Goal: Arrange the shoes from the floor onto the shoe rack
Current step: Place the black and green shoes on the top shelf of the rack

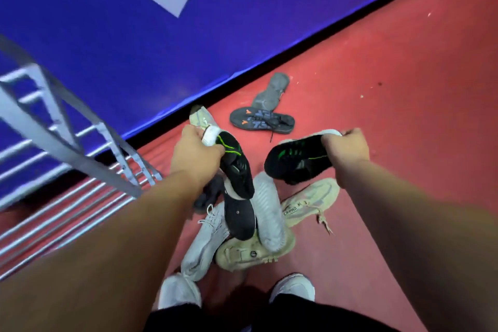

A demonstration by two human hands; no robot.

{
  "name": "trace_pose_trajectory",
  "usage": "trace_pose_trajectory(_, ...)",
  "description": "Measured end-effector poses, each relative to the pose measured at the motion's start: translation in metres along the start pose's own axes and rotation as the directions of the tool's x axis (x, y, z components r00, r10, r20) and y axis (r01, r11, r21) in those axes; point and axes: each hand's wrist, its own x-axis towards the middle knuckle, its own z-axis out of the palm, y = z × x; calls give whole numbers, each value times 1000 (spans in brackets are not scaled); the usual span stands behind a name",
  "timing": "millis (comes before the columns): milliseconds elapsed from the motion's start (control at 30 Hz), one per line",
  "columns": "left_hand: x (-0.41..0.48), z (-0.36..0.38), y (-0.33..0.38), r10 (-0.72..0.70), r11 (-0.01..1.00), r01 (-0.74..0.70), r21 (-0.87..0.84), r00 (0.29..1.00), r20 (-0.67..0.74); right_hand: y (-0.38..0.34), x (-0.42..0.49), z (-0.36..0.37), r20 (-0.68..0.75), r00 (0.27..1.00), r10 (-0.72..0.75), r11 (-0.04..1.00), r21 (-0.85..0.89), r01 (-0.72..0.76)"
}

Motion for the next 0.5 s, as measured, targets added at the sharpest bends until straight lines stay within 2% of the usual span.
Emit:
trace_pose_trajectory(167,-66,-91,76,160,986,-162,-36,986,-46,-78,-81,-70,46,981,-190,973,139,182)
trace_pose_trajectory(300,-126,-170,125,286,956,-290,-45,954,-91,-140,-154,-118,127,923,-362,921,198,334)
trace_pose_trajectory(400,-174,-231,149,382,922,-387,-3,911,-156,-181,-208,-146,161,886,-434,886,256,387)
trace_pose_trajectory(500,-218,-296,157,420,903,-429,6,882,-213,-218,-262,-161,184,837,-516,837,317,446)
